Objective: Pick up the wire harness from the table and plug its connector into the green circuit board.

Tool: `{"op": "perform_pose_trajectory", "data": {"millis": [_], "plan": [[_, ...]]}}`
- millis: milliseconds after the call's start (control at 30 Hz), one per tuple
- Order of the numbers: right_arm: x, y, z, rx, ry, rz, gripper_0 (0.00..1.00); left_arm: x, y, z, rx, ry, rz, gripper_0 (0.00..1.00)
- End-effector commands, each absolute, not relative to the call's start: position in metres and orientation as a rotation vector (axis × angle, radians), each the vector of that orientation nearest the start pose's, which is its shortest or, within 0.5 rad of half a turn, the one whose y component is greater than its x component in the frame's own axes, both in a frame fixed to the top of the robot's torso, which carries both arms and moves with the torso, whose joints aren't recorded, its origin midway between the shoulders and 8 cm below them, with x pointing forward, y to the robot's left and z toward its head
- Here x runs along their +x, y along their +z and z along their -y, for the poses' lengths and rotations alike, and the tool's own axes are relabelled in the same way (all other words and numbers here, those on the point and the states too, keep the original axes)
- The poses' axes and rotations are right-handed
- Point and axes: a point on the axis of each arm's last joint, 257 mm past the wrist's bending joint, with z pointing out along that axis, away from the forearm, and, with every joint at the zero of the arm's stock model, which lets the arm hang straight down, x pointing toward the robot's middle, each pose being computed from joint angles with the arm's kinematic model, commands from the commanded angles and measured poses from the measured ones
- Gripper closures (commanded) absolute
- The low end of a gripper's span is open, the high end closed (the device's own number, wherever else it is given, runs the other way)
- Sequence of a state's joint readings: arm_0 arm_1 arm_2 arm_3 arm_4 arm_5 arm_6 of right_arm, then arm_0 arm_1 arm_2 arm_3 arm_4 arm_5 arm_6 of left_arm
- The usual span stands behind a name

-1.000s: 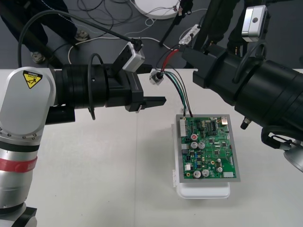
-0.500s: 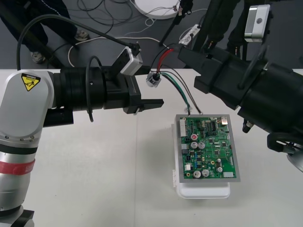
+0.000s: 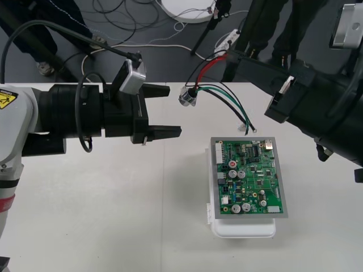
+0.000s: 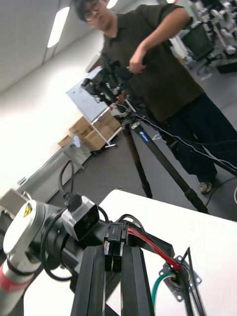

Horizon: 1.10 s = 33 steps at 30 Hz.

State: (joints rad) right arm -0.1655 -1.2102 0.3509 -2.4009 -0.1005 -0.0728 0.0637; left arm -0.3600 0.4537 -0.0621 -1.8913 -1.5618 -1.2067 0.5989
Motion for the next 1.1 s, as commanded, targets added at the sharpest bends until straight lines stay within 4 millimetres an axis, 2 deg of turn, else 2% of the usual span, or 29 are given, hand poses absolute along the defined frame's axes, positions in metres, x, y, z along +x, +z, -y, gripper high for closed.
{"op": "perform_pose_trajectory", "data": {"millis": [33,133,367,600,833,1100], "plan": [[0.359,0.050,0.078,-0.608,1.095,-1.384,1.00,0.404,-0.061,-0.036,1.282,-0.755,-1.294,0.00],[0.356,0.051,0.080,-0.644,1.100,-1.367,1.00,0.400,-0.059,-0.036,1.290,-0.775,-1.285,0.00],[0.349,0.039,0.092,-0.842,1.039,-1.272,1.00,0.373,-0.048,-0.027,1.350,-0.885,-1.231,0.00],[0.344,0.027,0.104,-1.004,0.942,-1.205,1.00,0.357,-0.034,-0.011,1.413,-0.937,-1.174,0.00],[0.339,0.029,0.098,-1.023,0.927,-1.141,1.00,0.344,-0.019,0.011,1.423,-0.992,-1.106,0.00],[0.334,0.027,0.087,-1.037,0.912,-1.068,1.00,0.343,-0.013,0.012,1.449,-0.940,-1.009,0.00]]}}
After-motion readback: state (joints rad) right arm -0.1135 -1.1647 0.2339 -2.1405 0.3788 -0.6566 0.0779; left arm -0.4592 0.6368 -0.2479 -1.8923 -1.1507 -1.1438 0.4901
